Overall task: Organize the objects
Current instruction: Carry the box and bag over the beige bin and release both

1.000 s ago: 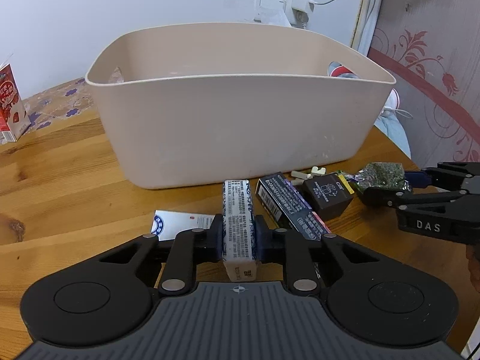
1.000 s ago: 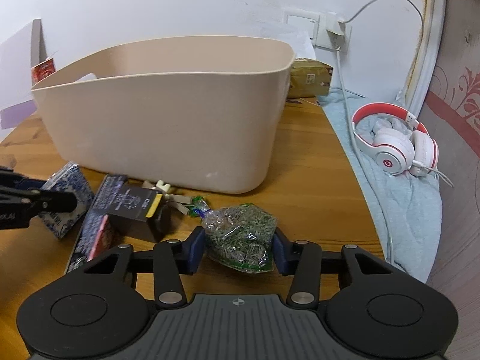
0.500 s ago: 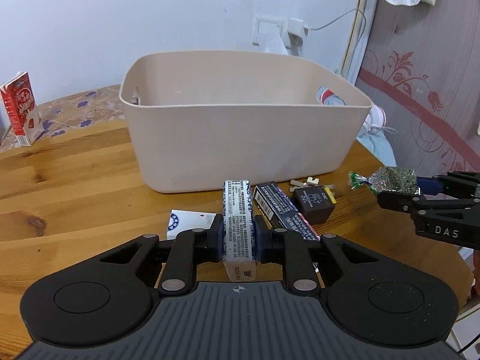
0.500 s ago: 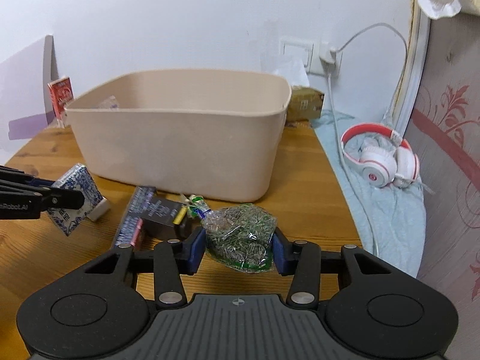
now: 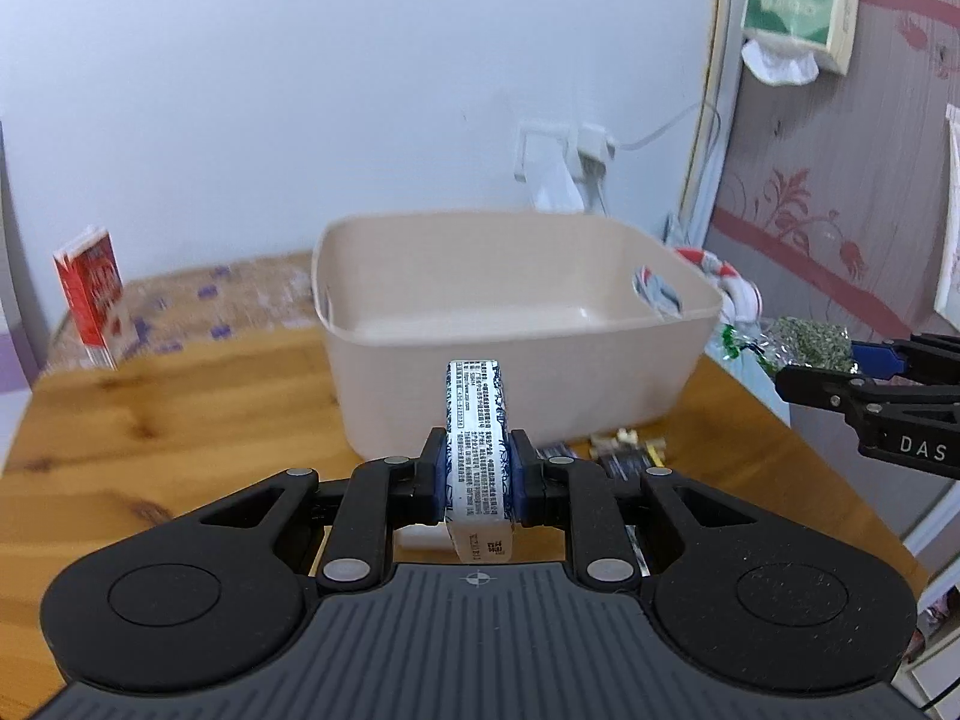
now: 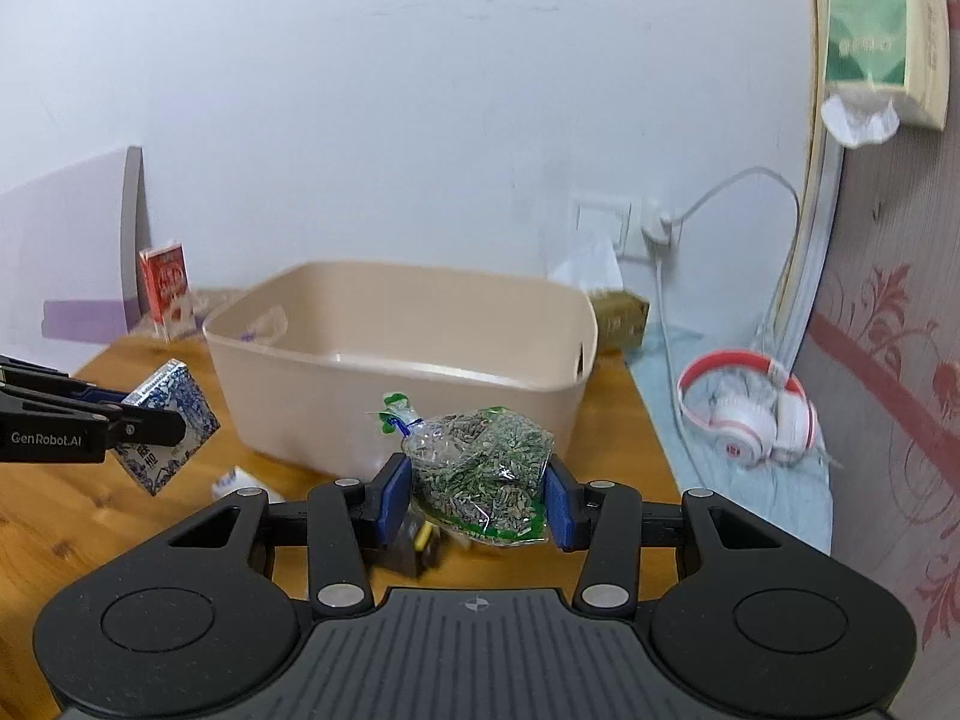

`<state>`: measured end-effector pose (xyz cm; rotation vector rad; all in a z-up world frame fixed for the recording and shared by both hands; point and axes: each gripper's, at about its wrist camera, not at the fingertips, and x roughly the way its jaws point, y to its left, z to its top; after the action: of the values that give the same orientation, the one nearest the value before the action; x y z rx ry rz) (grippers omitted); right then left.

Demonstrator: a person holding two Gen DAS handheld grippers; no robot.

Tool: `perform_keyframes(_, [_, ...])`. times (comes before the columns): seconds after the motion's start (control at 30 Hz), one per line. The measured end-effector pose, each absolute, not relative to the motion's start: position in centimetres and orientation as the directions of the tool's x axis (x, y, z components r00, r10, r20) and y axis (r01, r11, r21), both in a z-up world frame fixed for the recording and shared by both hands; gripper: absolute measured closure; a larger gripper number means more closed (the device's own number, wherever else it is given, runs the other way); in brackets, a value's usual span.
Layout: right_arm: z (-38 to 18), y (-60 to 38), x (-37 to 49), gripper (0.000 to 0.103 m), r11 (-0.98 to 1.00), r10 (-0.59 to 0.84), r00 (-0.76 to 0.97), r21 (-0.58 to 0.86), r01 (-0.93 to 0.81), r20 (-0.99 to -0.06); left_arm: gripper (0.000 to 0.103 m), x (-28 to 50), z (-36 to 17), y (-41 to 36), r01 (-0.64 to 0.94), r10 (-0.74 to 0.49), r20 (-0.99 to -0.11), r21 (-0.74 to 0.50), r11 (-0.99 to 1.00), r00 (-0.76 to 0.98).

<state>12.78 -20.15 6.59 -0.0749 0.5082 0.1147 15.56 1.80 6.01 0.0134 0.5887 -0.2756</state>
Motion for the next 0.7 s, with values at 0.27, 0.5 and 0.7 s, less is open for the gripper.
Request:
perform_keyframes(0.27, [9.2,-20.0,14.8,0.059,0.992,0.076,0.897,-0.057,-0.111,-0.435,0.083,18.4,9.4,3.0,0.249,-0.240,-0.488,-0.047,0.967,0.840])
perform_keyframes(0.5, [10.3,-19.4,18.3,0.059,0.992,0.068,0.908,-0.070,-0.106,-0.412,0.083,23.0,9.9,2.3,0.266,-0.244,-0.498,-0.026,0.964,0.832])
perform_keyframes(0.7, [9.9,-19.6,22.1,0.059,0.994,0.052,0.903,-0.068,-0.090,-0.426,0.083,27.3,8.7,0.3,0.299,-0.256,-0.530,-0.004,0.954,0.808])
